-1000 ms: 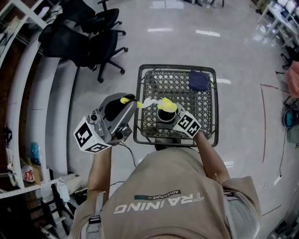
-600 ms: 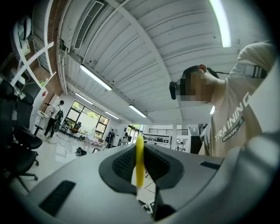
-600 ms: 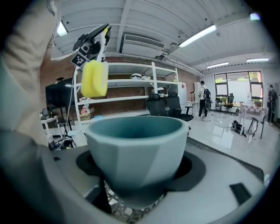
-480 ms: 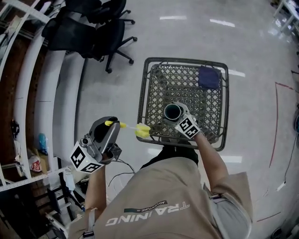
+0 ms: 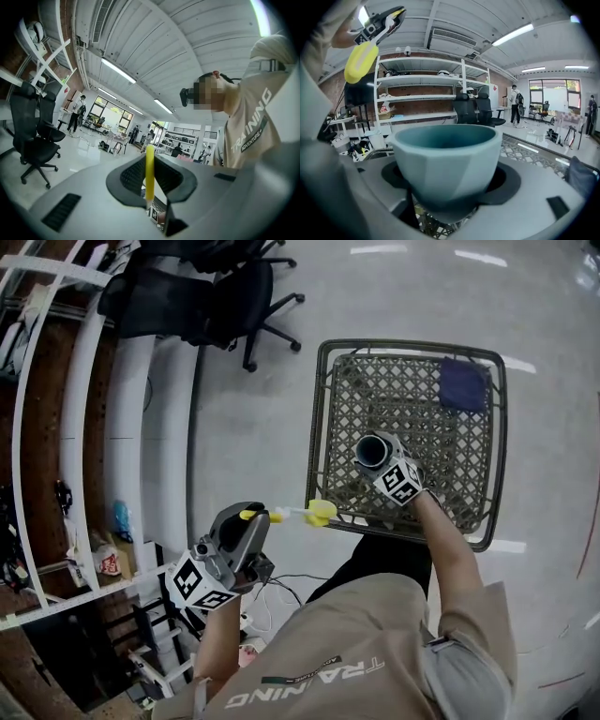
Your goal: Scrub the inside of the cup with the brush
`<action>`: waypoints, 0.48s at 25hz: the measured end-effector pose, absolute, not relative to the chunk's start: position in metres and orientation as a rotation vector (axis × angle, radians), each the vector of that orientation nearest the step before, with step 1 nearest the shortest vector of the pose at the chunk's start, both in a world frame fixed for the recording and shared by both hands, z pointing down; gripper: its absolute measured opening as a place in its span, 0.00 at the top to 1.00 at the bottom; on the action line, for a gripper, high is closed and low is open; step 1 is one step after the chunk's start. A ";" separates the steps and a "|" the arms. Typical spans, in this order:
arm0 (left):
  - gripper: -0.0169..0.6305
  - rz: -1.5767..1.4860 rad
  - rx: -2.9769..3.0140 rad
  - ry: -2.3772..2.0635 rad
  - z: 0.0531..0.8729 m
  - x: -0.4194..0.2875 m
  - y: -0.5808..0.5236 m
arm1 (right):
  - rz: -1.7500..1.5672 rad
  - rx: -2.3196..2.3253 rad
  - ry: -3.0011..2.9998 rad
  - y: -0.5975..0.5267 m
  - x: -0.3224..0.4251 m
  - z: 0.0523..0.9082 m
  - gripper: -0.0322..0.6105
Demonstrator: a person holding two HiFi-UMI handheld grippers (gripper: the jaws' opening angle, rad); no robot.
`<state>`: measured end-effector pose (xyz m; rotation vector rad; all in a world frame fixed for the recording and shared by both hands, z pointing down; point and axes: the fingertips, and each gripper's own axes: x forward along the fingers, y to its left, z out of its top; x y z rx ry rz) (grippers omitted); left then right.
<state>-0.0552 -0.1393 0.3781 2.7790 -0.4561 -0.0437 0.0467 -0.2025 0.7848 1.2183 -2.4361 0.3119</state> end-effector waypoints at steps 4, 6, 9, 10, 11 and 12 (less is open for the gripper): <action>0.89 -0.022 2.753 -0.465 0.392 -0.052 -0.141 | 0.271 1.285 -2.439 -0.210 0.048 0.796 0.33; 0.89 -0.019 2.747 -0.470 0.391 -0.056 -0.142 | 0.262 1.291 -2.445 -0.209 0.046 0.794 0.33; 0.89 -0.026 2.751 -0.485 0.386 -0.062 -0.144 | 0.264 1.287 -2.435 -0.207 0.046 0.792 0.33; 0.89 -0.033 2.748 -0.493 0.385 -0.064 -0.146 | 0.272 1.292 -2.425 -0.205 0.047 0.793 0.33; 0.89 -0.043 2.745 -0.500 0.383 -0.066 -0.148 | 0.278 1.294 -2.411 -0.204 0.049 0.794 0.33; 0.89 -0.053 2.741 -0.505 0.383 -0.068 -0.151 | 0.284 1.290 -2.396 -0.204 0.052 0.795 0.33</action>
